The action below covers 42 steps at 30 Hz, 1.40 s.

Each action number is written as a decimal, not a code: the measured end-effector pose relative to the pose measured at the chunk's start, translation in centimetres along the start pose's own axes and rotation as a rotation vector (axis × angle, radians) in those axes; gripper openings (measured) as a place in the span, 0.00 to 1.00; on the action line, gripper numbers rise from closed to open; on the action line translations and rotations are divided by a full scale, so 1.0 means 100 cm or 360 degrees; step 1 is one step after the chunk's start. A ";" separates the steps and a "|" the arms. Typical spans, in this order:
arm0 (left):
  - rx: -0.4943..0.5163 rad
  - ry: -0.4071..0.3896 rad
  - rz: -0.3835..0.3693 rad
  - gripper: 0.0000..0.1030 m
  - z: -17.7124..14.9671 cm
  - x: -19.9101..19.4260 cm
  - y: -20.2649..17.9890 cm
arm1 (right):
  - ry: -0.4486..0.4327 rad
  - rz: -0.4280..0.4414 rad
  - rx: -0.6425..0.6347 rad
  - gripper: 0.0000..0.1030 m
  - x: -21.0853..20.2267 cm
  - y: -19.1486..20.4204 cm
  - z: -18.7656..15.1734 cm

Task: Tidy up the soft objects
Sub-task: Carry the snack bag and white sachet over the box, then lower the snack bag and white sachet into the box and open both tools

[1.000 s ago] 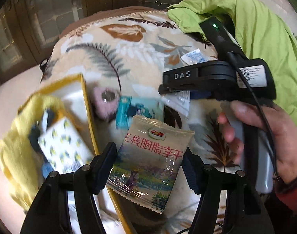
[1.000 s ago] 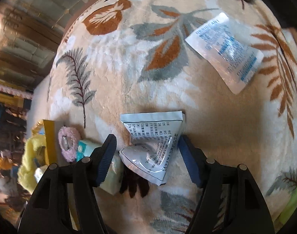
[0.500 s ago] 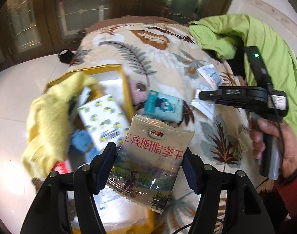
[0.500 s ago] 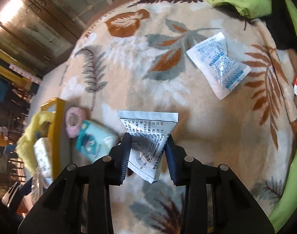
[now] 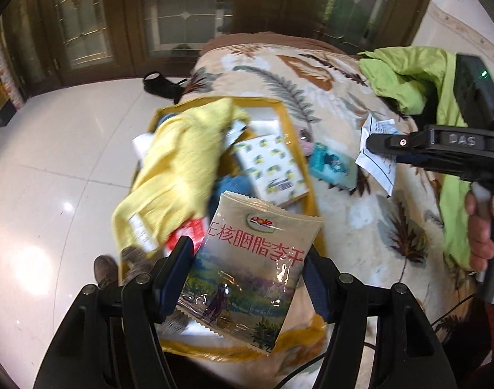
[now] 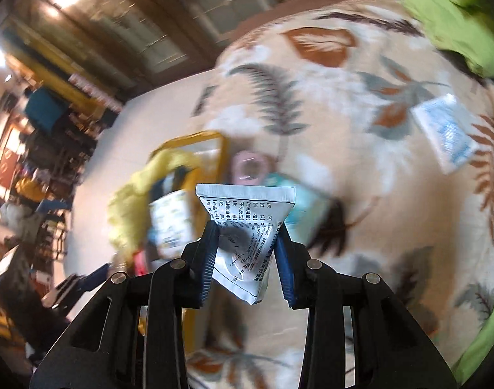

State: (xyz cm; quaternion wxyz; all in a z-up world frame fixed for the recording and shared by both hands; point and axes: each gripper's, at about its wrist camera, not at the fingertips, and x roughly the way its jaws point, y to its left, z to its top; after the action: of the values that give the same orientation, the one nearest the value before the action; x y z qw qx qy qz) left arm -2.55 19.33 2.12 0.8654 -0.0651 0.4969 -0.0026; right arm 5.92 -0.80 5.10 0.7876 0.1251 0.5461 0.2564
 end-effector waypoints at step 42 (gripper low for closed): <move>0.0059 -0.0098 0.0357 0.65 -0.026 0.002 0.005 | 0.0227 0.0002 -0.0451 0.41 0.062 0.109 -0.048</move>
State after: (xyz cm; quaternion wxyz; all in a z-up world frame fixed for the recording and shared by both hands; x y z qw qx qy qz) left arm -4.66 19.57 0.57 0.8762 0.0069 0.4740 0.0872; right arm 0.22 11.27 3.57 0.7564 -0.0055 0.5590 0.3397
